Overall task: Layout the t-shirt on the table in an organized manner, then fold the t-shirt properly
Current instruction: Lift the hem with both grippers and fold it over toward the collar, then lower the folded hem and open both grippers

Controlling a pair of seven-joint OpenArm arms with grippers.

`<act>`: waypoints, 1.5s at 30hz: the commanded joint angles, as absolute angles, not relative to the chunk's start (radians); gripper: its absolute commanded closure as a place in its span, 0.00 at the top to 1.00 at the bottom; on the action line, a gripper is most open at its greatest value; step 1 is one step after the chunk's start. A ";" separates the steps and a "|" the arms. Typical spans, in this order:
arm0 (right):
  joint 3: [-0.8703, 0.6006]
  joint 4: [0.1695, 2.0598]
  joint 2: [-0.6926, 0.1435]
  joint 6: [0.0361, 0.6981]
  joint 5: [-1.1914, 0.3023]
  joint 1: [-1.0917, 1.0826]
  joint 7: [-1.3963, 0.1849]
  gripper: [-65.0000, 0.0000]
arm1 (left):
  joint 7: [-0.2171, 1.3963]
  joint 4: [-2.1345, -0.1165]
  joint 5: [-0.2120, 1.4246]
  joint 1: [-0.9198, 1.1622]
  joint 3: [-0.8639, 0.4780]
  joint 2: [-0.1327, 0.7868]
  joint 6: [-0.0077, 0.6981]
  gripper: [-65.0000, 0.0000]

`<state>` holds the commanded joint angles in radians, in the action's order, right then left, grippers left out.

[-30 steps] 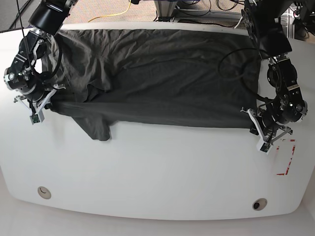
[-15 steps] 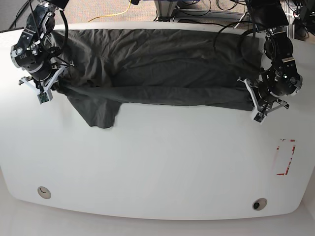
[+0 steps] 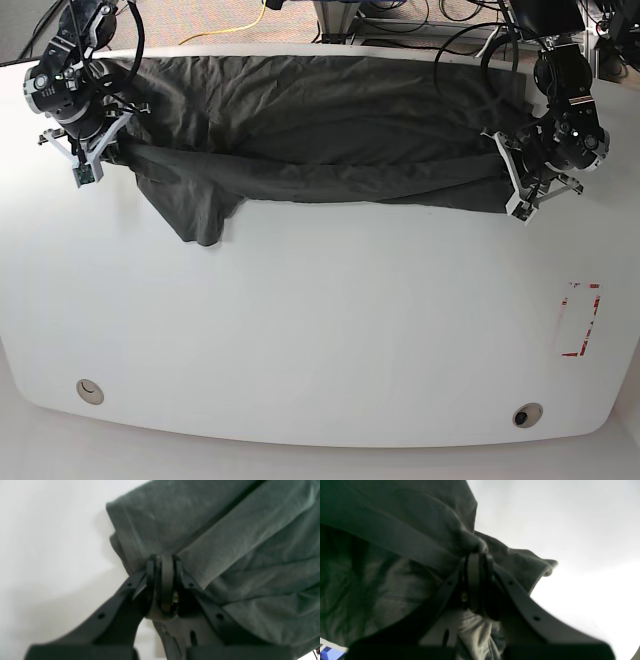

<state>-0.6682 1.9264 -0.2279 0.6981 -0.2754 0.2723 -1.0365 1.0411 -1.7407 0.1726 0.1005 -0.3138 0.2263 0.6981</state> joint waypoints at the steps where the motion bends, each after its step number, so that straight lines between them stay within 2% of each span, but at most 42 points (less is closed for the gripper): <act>1: -0.668 1.926 -0.228 0.698 -0.275 0.272 -1.036 0.00 | 1.041 -1.741 0.173 0.099 -0.314 0.229 0.698 0.00; 10: -0.705 1.929 -0.229 0.698 -0.275 0.269 -1.036 0.00 | 1.052 -1.782 0.173 0.079 -0.314 0.236 0.698 0.00; 17: -0.728 1.928 -0.228 0.698 -0.275 0.268 -1.038 0.00 | 1.182 -1.819 0.171 0.048 -0.318 0.251 0.698 0.00; 27: -0.730 1.931 -0.225 0.698 -0.275 0.295 -1.041 0.00 | 1.248 -1.845 0.173 0.051 -0.367 0.252 0.698 0.00; 40: -0.730 1.931 -0.200 0.698 -0.275 0.329 -1.041 0.00 | 1.262 -1.845 0.173 0.119 -0.378 0.254 0.698 0.00; 43: -0.731 1.931 -0.193 0.698 -0.272 0.331 -1.041 0.09 | 1.262 -1.845 0.173 0.131 -0.375 0.254 0.698 0.00; 45: -0.731 1.931 -0.191 0.698 -0.271 0.331 -1.041 0.21 | 1.262 -1.845 0.173 0.133 -0.374 0.254 0.698 0.05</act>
